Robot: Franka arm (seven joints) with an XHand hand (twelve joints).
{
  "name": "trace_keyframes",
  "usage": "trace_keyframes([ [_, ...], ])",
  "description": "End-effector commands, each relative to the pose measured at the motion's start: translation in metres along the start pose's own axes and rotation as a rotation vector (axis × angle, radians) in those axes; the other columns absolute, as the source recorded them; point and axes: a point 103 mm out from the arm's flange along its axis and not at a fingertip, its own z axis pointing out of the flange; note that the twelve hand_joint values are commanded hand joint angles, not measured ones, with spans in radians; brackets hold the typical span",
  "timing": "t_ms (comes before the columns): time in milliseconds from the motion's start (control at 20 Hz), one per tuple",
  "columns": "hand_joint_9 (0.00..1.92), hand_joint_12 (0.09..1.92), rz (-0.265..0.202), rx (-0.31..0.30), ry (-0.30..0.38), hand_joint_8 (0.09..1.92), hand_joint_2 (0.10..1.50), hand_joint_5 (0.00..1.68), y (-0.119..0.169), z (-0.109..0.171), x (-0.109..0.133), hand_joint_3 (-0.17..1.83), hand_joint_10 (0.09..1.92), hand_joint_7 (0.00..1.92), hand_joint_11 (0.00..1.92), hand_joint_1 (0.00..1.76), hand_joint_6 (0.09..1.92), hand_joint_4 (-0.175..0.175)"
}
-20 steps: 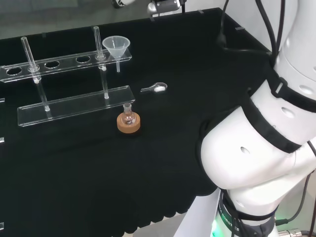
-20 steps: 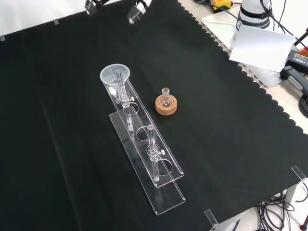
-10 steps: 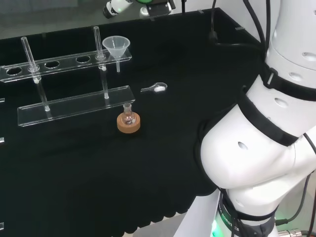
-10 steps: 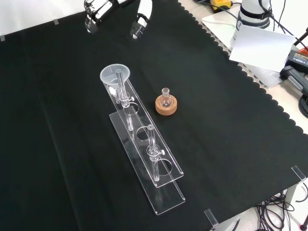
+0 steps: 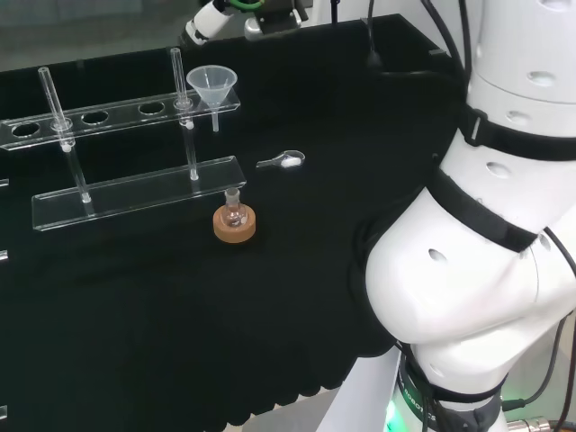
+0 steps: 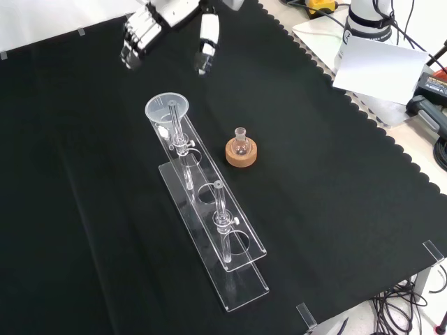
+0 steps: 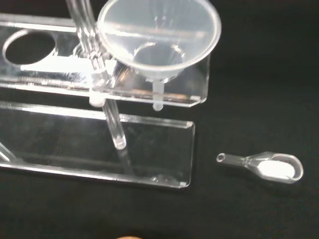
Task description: Pick up the funnel from the transparent funnel stand.
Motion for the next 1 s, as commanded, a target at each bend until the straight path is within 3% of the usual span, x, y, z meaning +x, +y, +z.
trace_keyframes([
  [50, 0.0, 1.57, -0.025, 0.081, -0.039, 0.22, 0.82, 0.09, 0.009, 0.015, 0.016, 0.22, 0.82, 0.0, 0.0, 0.41, 0.09, 0.044],
  [450, 0.0, 1.6, -0.009, 0.119, -0.064, 0.19, 0.79, 0.09, 0.02, 0.024, 0.017, 0.21, 0.82, 0.0, 0.03, 0.47, 0.09, 0.053],
  [600, 0.0, 1.59, 0.003, 0.164, -0.063, 0.09, 0.78, 0.08, 0.027, 0.029, 0.014, 0.2, 0.72, 0.0, 0.04, 0.53, 0.09, 0.057],
  [750, 0.0, 1.59, 0.002, 0.168, -0.068, 0.09, 0.77, 0.06, 0.033, 0.034, 0.013, 0.2, 0.6, 0.0, 0.04, 0.56, 0.09, 0.062],
  [1000, 0.0, 1.6, -0.005, 0.181, -0.068, 0.09, 0.75, 0.05, 0.041, 0.041, 0.013, 0.21, 0.63, 0.0, 0.03, 0.58, 0.09, 0.064],
])
